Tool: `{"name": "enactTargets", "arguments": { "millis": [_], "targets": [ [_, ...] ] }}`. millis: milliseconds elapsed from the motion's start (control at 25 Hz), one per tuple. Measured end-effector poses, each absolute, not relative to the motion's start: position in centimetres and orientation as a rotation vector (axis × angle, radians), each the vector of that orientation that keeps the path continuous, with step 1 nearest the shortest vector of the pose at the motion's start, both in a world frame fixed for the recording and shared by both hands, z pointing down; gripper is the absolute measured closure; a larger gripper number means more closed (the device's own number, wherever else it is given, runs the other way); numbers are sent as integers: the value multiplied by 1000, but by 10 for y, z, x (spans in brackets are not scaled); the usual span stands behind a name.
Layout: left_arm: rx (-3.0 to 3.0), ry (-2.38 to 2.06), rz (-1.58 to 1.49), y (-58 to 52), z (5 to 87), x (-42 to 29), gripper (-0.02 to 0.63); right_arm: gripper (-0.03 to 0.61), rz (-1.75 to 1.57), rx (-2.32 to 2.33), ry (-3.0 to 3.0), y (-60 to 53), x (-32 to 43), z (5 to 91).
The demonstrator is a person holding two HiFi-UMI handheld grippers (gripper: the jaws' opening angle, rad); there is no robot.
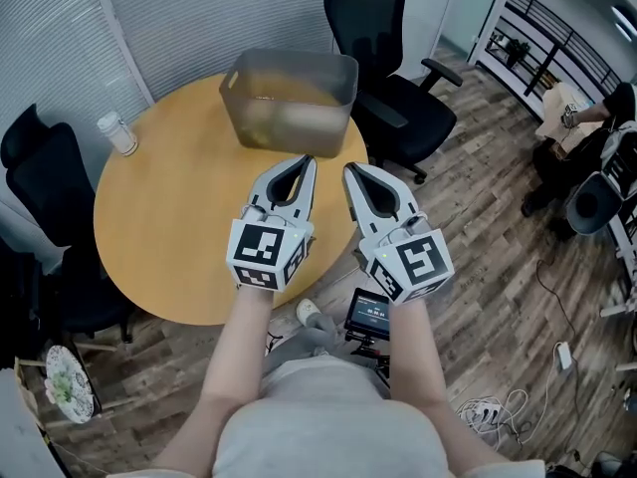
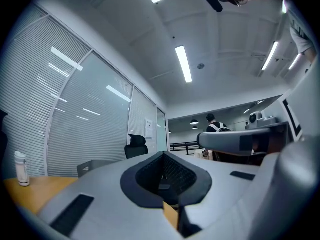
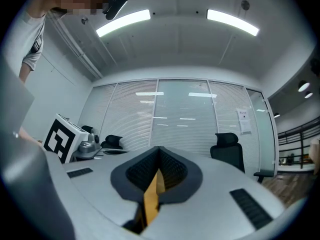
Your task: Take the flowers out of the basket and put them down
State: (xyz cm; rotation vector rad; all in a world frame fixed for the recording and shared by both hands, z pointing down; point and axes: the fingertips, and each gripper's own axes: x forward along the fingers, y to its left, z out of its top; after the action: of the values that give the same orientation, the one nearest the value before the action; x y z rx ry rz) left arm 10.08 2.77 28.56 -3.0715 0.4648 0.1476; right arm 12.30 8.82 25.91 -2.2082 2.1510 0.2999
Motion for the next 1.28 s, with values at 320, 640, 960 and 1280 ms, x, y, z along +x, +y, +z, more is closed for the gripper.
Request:
{"name": "enactTargets", "arguments": {
  "millis": [320,640,960,1280],
  "targets": [
    [-3084,522,155,-15,289,131,609,554,260,-2187,2170,51,161,264],
    [-3090,581,151,-57,293,156,610,554,251,-2171,2214,12,191,266],
    [-3099,671,125,-104,303,168,609,554,222,-2129,2295,-36,214,273],
    [-3068,750,81,-144,311,175,609,554,154,-2031,2342,-77,230,281]
  ]
}}
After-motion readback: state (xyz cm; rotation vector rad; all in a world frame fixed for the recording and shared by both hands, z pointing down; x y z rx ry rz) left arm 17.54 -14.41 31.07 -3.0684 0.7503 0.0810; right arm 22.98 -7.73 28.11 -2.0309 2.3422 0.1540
